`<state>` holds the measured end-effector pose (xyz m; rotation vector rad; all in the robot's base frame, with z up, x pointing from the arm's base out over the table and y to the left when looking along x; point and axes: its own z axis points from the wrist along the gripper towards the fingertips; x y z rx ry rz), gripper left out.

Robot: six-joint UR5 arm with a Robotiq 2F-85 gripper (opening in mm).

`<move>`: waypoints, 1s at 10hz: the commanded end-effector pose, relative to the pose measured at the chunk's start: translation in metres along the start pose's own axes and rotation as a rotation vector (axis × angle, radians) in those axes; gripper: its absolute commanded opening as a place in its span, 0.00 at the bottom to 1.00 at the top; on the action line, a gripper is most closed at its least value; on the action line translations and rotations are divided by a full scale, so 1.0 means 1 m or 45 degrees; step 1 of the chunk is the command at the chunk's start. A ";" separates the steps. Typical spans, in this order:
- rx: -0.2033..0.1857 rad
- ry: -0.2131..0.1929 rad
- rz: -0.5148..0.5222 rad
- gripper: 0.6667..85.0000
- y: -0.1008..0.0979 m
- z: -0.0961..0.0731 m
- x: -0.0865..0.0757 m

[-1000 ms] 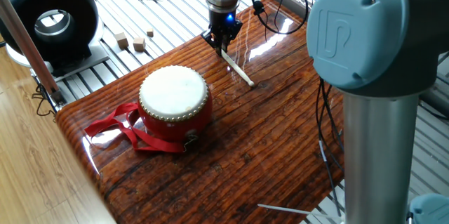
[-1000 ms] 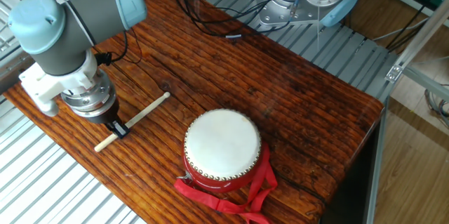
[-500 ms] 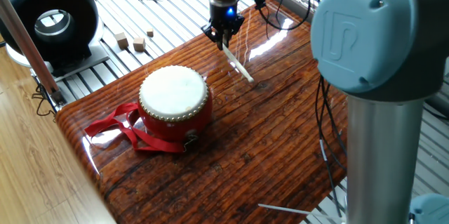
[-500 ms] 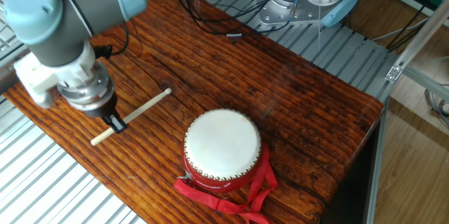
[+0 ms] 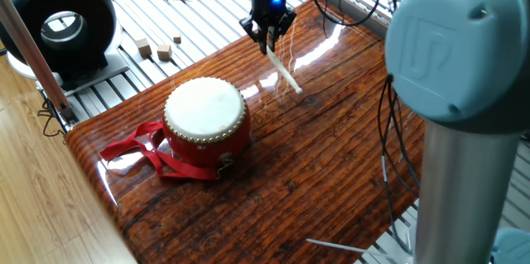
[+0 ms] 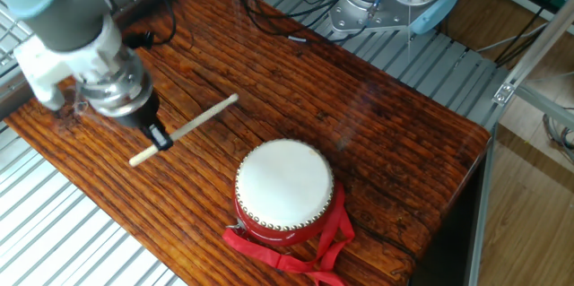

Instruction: Play the drum

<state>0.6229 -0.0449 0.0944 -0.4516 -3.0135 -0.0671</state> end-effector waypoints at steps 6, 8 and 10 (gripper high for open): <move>-0.246 -0.152 0.444 0.00 0.063 -0.056 -0.001; -0.192 -0.205 0.444 0.00 0.056 -0.060 -0.004; -0.103 -0.254 0.413 0.00 0.048 -0.055 -0.008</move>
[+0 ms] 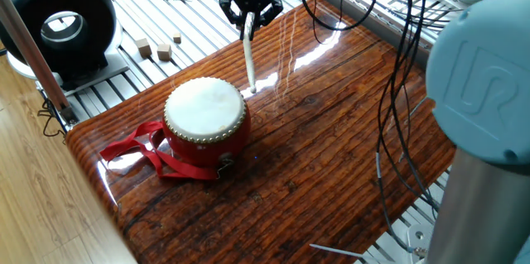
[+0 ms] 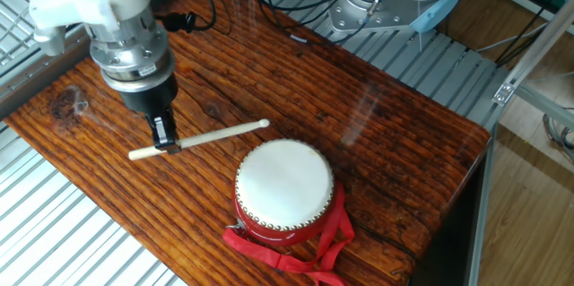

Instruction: Play the drum

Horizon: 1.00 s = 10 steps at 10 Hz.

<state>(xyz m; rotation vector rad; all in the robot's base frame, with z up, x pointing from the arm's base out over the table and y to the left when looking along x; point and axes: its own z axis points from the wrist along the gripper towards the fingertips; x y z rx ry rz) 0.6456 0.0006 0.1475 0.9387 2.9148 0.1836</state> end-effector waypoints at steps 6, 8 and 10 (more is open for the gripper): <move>0.090 -0.093 -0.191 0.00 -0.029 -0.004 -0.030; 0.103 -0.069 -0.164 0.00 -0.032 -0.004 -0.025; 0.127 -0.037 -0.101 0.00 -0.038 -0.004 -0.018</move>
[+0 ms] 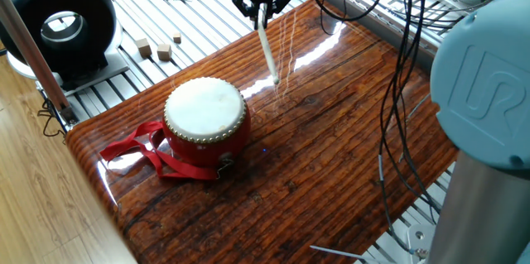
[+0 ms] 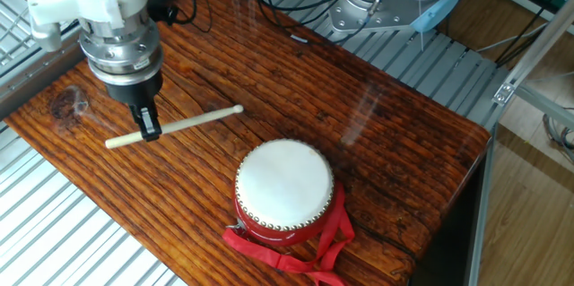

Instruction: Play the drum

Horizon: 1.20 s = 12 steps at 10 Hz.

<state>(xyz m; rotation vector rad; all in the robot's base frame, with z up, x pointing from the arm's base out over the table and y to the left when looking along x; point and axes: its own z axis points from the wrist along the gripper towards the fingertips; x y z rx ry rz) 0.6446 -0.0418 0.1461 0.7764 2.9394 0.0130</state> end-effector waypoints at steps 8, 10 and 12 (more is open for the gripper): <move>-0.028 0.050 0.041 0.00 0.031 -0.007 0.042; 0.004 0.042 0.042 0.00 0.031 -0.002 0.045; 0.157 0.089 -0.230 0.00 -0.016 -0.002 0.041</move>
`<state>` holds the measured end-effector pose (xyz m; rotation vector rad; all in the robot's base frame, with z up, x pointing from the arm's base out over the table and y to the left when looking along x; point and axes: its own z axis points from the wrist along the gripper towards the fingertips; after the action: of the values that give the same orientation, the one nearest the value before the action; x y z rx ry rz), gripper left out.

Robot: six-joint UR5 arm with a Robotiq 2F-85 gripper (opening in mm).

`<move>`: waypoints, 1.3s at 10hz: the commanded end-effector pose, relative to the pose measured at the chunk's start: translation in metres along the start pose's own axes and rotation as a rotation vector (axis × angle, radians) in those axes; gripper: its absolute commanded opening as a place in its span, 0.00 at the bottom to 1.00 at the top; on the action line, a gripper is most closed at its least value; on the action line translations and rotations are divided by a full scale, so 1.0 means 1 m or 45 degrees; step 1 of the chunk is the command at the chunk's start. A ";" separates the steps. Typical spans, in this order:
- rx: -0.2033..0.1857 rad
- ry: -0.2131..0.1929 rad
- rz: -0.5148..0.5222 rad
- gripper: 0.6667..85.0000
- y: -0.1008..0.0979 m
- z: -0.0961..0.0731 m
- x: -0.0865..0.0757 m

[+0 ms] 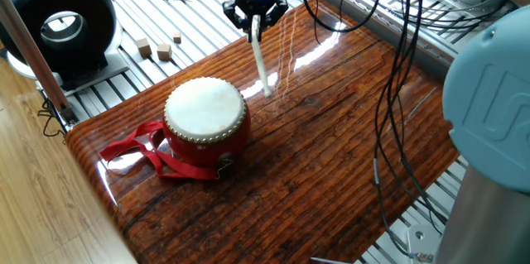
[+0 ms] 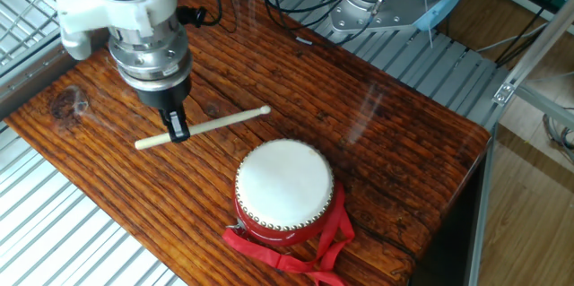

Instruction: Play the drum

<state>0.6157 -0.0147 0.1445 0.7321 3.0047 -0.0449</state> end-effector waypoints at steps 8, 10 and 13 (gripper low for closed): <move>0.007 0.063 -0.259 0.00 0.053 -0.031 0.014; -0.009 0.069 -0.188 0.00 0.089 -0.041 0.024; -0.135 0.057 -0.075 0.00 0.139 -0.036 0.027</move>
<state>0.6402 0.0789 0.1742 0.5276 3.0780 0.0149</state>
